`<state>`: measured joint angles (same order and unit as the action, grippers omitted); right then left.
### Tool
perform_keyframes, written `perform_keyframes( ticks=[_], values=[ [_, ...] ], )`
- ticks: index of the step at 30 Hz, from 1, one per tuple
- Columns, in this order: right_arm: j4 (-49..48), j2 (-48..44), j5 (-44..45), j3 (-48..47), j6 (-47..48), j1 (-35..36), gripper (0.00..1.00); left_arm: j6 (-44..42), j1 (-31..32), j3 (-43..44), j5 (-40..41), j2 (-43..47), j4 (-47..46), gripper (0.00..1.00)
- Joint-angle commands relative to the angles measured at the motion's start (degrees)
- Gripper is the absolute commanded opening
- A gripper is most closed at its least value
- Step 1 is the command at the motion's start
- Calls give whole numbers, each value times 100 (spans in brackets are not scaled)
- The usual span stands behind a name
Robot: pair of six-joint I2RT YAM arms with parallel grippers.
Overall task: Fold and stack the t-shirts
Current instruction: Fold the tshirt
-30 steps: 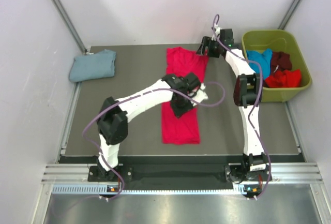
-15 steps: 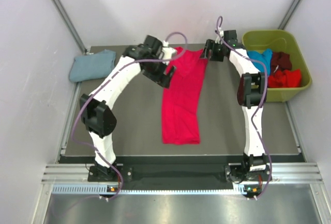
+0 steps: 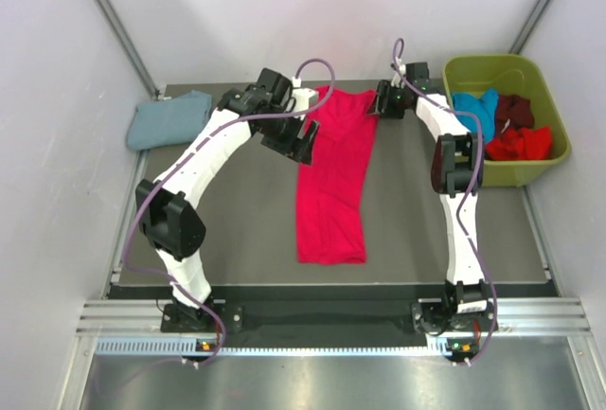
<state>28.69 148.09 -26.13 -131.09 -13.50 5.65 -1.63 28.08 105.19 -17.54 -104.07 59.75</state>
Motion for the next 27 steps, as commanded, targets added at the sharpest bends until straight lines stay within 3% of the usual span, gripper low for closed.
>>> perform_keyframes(
  ticks=[1, 7, 16, 21, 27],
  values=[
    [-74, 272, 55, -312, -92, 59, 47, 84, -13, -68, -109, 344, -130, 84],
    [-214, 501, 396, -663, -259, 85, 1, 93, -13, -305, -127, 370, -165, 84],
    [-583, 826, 793, -1340, -373, 6, 0, 154, -4, -385, -285, 230, -209, 84],
    [-873, 976, 934, -1621, -347, -29, 8, 154, 14, -402, -303, 168, -279, 86],
    [-1172, 1002, 1005, -1718, -276, -73, 7, 154, 40, -350, -179, 54, -279, 86]
  ],
)
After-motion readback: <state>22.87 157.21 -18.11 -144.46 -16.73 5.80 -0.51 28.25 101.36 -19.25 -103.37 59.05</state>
